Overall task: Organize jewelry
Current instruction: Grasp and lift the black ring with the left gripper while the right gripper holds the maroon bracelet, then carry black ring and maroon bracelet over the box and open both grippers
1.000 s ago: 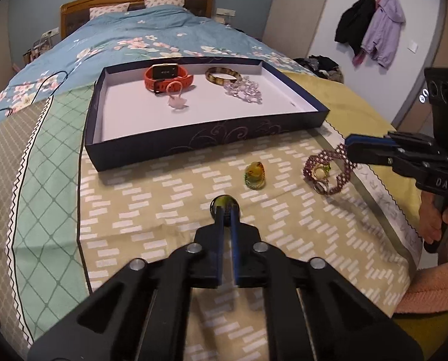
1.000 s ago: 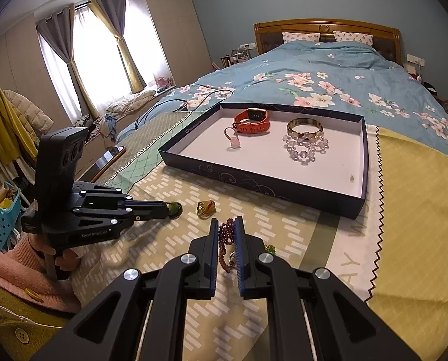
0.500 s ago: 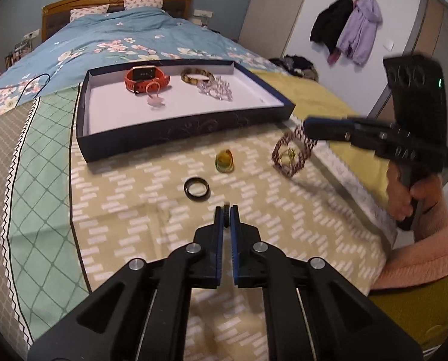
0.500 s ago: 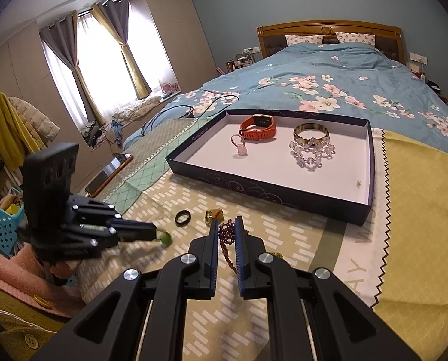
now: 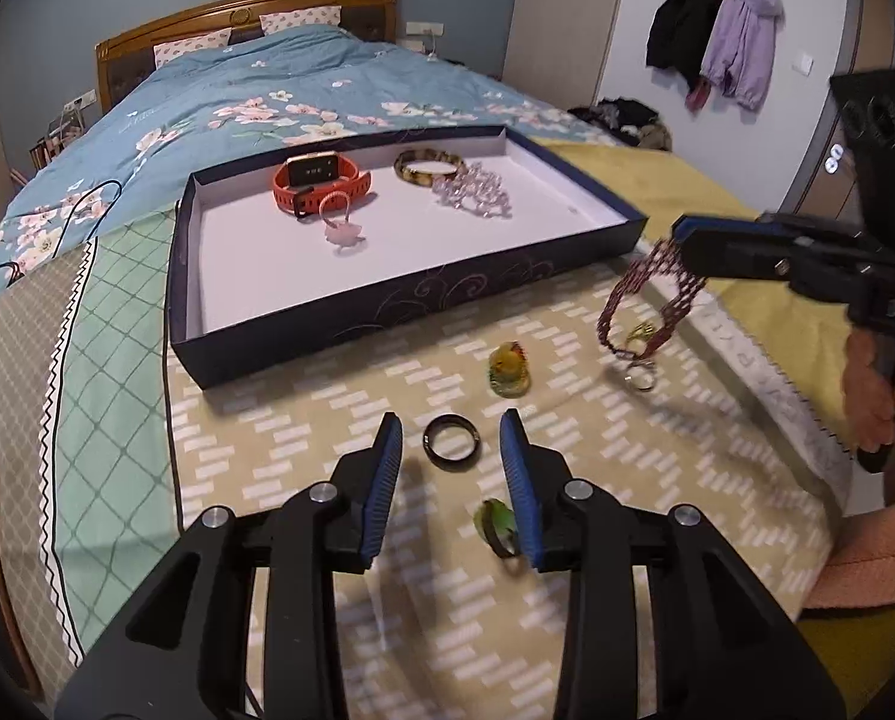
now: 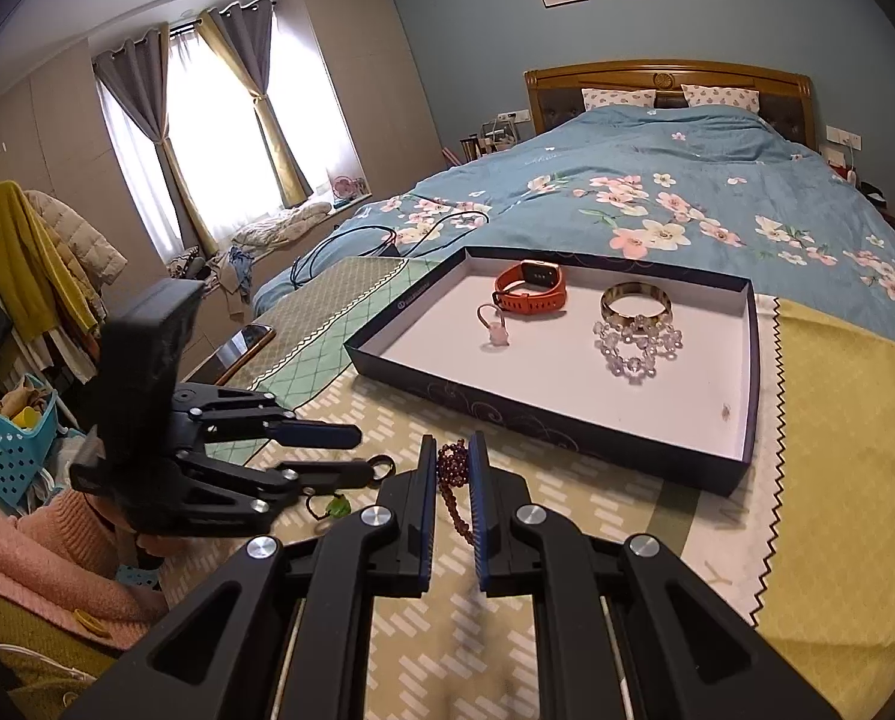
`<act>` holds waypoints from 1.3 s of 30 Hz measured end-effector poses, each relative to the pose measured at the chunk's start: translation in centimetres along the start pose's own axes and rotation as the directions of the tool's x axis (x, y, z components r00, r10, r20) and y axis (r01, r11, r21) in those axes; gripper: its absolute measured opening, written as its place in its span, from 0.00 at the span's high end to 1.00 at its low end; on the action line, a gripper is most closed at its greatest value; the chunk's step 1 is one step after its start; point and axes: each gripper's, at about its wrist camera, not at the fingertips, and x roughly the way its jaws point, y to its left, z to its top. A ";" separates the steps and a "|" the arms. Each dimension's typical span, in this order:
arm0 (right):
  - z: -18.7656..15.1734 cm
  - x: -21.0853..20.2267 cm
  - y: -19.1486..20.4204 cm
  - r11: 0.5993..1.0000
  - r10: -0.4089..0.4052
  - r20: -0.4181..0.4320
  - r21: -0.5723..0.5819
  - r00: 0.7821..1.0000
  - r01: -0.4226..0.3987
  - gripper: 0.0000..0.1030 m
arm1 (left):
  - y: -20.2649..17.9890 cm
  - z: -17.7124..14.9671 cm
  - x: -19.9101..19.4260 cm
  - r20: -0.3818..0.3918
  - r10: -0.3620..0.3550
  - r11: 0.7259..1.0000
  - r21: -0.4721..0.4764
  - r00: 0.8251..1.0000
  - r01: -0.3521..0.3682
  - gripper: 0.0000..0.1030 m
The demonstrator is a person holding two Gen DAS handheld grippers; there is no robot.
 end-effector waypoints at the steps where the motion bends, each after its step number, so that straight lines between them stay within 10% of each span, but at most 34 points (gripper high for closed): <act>1: 0.1 0.1 0.0 1.000 0.000 0.001 -0.001 1.000 0.000 0.91 | 0.0 0.0 0.3 -0.009 -0.001 1.000 0.005 1.000 0.001 0.68; 14: 1.7 0.4 -0.4 1.000 -0.011 0.021 -0.002 1.000 0.011 0.91 | 0.2 0.0 1.4 -0.036 -0.012 1.000 -0.011 0.999 0.011 0.78; 39: 5.4 1.1 -2.8 0.997 -0.070 0.091 0.025 0.993 0.068 0.91 | 1.6 5.1 -2.2 0.139 0.040 0.998 -0.052 0.989 -0.033 0.78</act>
